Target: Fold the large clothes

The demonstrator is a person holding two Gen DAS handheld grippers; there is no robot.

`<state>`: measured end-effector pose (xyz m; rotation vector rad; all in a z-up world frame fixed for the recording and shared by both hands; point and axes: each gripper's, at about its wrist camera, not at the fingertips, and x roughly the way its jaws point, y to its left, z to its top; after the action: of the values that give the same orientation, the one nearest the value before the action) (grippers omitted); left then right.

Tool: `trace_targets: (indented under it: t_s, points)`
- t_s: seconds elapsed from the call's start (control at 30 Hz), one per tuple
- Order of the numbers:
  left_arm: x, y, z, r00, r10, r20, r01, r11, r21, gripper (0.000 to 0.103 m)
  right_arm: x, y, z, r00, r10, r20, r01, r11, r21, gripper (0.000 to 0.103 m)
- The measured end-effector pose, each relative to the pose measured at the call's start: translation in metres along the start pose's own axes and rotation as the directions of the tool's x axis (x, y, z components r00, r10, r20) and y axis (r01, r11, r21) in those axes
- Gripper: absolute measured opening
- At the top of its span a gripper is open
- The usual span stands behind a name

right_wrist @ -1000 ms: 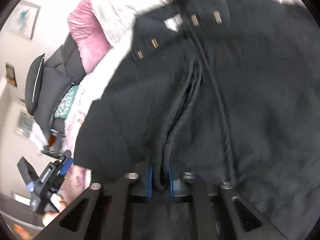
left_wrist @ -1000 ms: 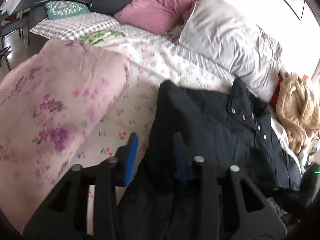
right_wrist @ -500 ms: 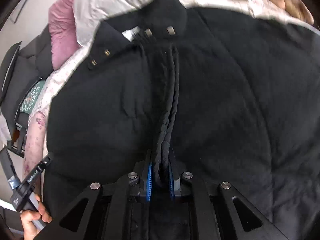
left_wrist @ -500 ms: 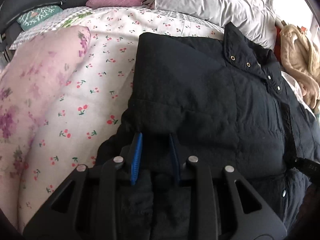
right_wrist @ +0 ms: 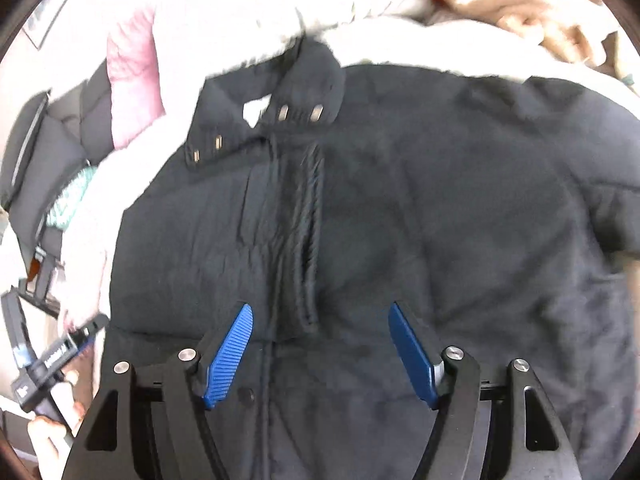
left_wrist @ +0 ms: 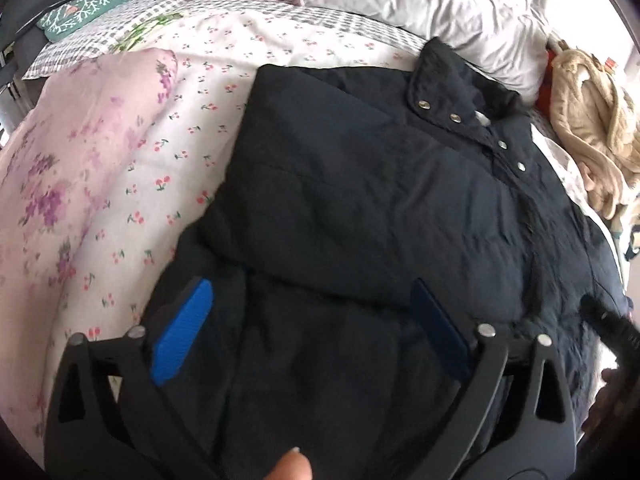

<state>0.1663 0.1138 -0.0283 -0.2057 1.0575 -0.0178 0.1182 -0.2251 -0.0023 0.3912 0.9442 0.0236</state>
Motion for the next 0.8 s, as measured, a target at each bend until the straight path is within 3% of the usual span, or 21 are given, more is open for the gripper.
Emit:
trace_targets:
  t_s: [0.13, 0.3, 0.4, 0.57, 0.67, 0.8]
  points:
    - [-0.019, -0.009, -0.010, 0.998, -0.060, 0.006, 0.060, 0.998, 0.012, 0.102, -0.045, -0.041, 0.004, 0.992, -0.040, 0.118, 0.033, 0.998, 0.058, 0.080]
    - [-0.032, -0.012, -0.016, 0.989, -0.148, 0.015, 0.148, 0.989, -0.016, 0.102, -0.087, -0.113, -0.003, 0.963, -0.146, 0.226, 0.101, 0.975, 0.198, 0.082]
    - [-0.037, -0.015, -0.018, 0.987, -0.158, 0.031, 0.158, 0.987, 0.009, 0.102, -0.106, -0.161, -0.012, 0.955, -0.195, 0.226, 0.132, 0.955, 0.267, 0.082]
    - [-0.036, -0.019, -0.021, 0.992, -0.116, 0.042, 0.113, 0.991, 0.071, 0.102, -0.122, -0.228, -0.022, 0.938, -0.267, 0.220, 0.173, 0.913, 0.370, 0.082]
    - [-0.030, -0.021, -0.023, 0.993, -0.111, 0.030, 0.108, 0.991, 0.080, 0.102, -0.130, -0.266, -0.032, 0.941, -0.265, 0.211, 0.156, 0.892, 0.425, 0.082]
    - [-0.026, -0.024, -0.022, 0.994, -0.112, 0.021, 0.110, 0.992, 0.065, 0.102, -0.138, -0.306, -0.028, 0.943, -0.195, 0.270, 0.032, 0.860, 0.509, 0.082]
